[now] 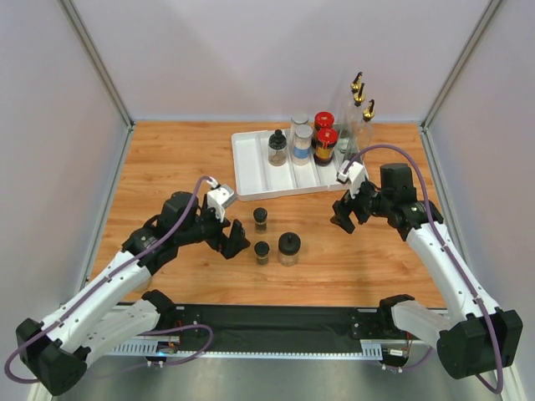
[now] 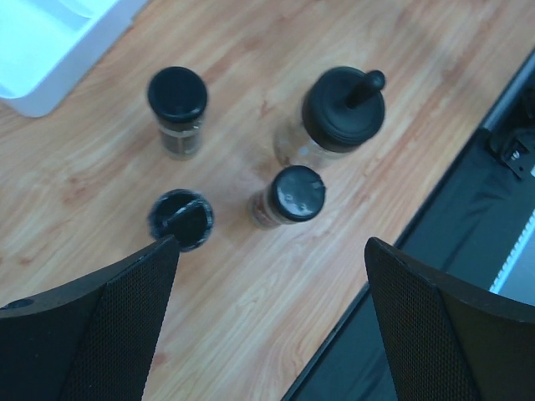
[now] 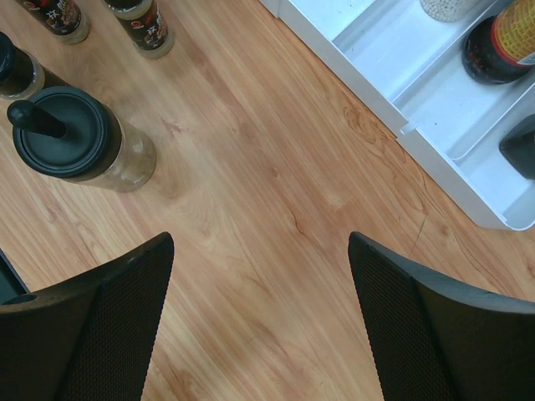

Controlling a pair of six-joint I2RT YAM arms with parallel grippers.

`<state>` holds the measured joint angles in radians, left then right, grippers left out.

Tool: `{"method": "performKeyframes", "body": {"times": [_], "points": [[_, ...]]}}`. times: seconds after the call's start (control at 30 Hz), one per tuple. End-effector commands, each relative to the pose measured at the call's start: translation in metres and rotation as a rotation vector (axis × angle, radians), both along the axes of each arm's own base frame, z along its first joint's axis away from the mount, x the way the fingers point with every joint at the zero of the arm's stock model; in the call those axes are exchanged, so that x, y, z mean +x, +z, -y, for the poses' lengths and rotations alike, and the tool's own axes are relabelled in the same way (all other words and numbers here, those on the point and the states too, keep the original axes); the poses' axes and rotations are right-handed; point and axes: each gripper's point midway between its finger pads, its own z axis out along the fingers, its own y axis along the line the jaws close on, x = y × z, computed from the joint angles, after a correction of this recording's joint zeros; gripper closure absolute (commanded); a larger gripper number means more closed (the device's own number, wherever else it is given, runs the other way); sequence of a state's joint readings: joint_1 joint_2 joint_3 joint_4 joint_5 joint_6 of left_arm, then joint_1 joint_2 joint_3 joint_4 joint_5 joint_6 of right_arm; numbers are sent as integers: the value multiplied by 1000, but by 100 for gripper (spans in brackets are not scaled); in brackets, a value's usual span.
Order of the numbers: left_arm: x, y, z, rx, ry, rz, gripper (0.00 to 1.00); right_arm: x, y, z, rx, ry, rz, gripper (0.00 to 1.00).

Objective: Organize the condiment bottles
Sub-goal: Pick up the bottle from the center of the board.

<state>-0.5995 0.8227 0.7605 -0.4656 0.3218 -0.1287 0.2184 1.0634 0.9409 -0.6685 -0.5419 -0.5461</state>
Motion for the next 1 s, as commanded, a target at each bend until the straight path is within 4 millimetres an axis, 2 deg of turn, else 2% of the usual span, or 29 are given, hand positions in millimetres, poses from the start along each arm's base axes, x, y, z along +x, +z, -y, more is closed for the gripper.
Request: {"method": "performKeyframes", "body": {"times": [0.0, 0.27, 0.5, 0.67, 0.8, 0.97], "points": [[-9, 20, 25, -57, -107, 24, 0, 4, 6, -3, 17, 9, 32, 13], [-21, 14, 59, 18, -200, 15, 0, 4, 7, -1, 7, 8, 40, 13], [-22, 11, 91, 83, -275, 58, 0, 3, 9, 0, 3, 9, 53, 13], [-15, 7, 113, 104, -319, 116, 0, 3, 8, 1, -5, 12, 53, 13], [-4, -5, 129, 126, -323, 99, 0, 2, 8, 1, -6, 13, 55, 13], [-1, -16, 142, 174, -322, 65, 0, 2, 8, 1, -8, 13, 56, 13]]}}
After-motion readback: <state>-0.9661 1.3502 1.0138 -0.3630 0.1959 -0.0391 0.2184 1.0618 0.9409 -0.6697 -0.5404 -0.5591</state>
